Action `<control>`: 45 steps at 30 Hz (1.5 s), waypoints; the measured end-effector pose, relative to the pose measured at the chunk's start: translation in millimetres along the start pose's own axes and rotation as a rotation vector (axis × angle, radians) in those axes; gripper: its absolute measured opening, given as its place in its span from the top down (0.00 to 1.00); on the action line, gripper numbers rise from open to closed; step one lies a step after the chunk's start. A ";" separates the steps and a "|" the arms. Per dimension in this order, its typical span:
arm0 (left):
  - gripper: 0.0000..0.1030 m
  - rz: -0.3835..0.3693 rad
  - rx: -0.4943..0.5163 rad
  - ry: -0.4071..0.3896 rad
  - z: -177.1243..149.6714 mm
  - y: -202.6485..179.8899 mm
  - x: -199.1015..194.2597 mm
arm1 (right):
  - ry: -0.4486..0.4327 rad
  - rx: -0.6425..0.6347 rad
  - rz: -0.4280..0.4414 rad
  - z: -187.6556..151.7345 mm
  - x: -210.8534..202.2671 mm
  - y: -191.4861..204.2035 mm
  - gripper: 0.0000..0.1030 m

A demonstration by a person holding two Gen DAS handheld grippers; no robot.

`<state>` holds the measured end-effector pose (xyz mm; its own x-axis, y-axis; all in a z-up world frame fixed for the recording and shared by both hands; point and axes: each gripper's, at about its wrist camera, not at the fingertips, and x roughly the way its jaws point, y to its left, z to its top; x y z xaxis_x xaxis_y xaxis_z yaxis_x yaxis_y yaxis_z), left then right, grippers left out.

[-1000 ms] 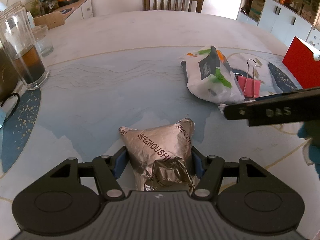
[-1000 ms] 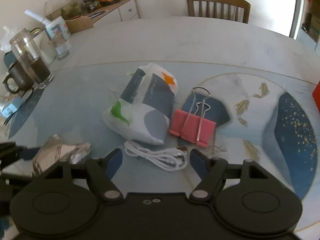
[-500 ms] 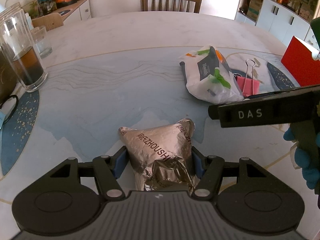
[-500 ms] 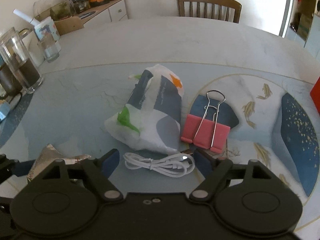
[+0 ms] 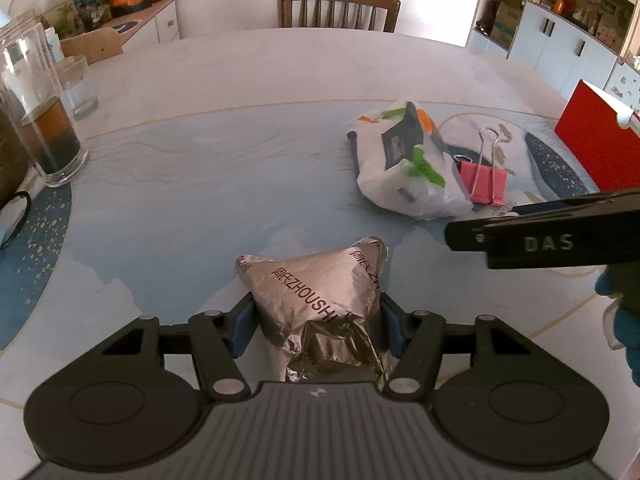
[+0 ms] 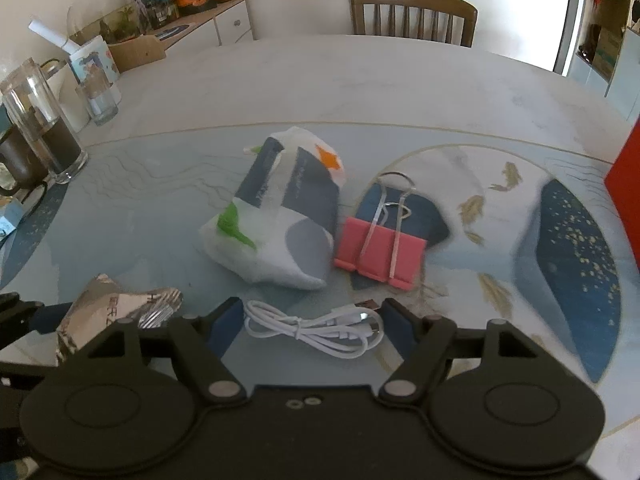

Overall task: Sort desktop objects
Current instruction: 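Carry the silver foil bag in the left tool over the red box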

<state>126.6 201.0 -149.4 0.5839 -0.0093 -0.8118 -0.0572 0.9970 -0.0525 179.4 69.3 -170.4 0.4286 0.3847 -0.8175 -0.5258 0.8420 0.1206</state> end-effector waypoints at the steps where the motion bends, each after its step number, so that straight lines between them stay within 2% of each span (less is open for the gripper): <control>1: 0.41 -0.002 0.001 -0.001 0.6 -2.0 -1.3 | -0.002 0.003 0.002 -0.5 -3.7 -3.1 0.27; 17: 0.41 -0.089 0.059 -0.049 21.7 -69.1 -32.2 | -0.018 0.039 0.012 -8.0 -69.9 -66.1 0.27; 31: 0.41 -0.199 0.141 -0.120 60.5 -147.0 -67.7 | -0.104 0.102 -0.003 9.9 -144.7 -145.0 0.27; 45: 0.41 -0.264 0.211 -0.158 84.8 -218.4 -74.3 | -0.171 0.167 -0.028 18.3 -187.7 -216.1 0.27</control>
<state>164.5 -9.4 -28.3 0.6753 -0.2727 -0.6853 0.2708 0.9559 -0.1135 226.1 -178.0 -32.7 0.5671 0.4064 -0.7163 -0.3887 0.8989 0.2022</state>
